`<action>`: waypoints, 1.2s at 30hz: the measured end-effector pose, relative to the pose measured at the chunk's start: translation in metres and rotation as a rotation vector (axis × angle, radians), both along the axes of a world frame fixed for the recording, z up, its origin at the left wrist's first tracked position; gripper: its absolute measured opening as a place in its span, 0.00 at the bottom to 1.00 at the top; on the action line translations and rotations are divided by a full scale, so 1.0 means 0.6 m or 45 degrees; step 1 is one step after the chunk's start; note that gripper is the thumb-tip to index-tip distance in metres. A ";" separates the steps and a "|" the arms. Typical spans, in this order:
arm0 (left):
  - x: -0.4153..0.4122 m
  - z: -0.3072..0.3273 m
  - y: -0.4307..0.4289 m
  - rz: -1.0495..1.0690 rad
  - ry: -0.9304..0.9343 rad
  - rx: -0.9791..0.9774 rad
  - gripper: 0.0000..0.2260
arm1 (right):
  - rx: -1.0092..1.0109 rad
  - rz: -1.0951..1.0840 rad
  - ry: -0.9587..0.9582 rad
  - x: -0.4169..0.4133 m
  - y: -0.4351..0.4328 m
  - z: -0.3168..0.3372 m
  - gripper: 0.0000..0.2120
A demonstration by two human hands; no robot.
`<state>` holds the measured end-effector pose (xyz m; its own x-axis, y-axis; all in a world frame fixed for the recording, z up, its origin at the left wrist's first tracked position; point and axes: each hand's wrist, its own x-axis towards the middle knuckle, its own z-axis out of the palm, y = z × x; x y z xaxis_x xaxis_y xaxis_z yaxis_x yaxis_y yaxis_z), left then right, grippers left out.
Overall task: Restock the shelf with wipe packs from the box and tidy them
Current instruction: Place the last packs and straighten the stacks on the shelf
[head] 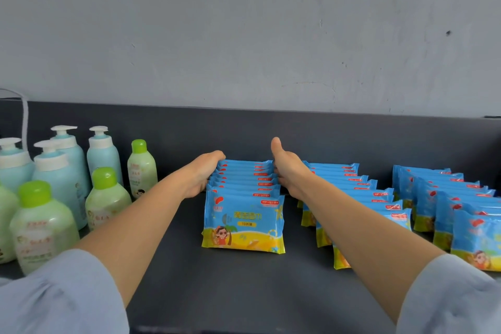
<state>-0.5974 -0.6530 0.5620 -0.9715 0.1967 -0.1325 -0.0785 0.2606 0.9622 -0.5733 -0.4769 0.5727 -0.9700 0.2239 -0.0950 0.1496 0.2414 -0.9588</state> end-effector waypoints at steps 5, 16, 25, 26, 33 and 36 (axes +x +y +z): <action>0.009 0.005 0.003 0.012 0.004 -0.011 0.12 | 0.034 0.036 0.010 0.006 -0.002 0.000 0.31; 0.048 0.036 -0.034 -0.177 0.316 -0.476 0.20 | 0.523 0.436 0.097 0.050 0.032 0.013 0.27; 0.091 0.027 -0.046 -0.284 0.550 -0.872 0.20 | 1.140 0.652 0.189 0.105 0.037 0.011 0.28; 0.094 0.025 -0.044 -0.272 0.581 -0.906 0.18 | 1.180 0.648 0.205 0.107 0.036 0.008 0.28; 0.101 0.022 -0.040 -0.239 0.678 -1.032 0.10 | 1.314 0.573 0.356 0.106 0.025 -0.006 0.27; 0.102 0.022 -0.043 -0.248 0.660 -1.020 0.10 | 1.291 0.558 0.386 0.105 0.026 -0.014 0.26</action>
<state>-0.5363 -0.6788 0.5752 -0.9070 0.3980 0.1376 0.4187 0.8168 0.3969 -0.5103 -0.4613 0.5642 -0.9356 -0.2993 0.1873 -0.3424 0.8982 -0.2755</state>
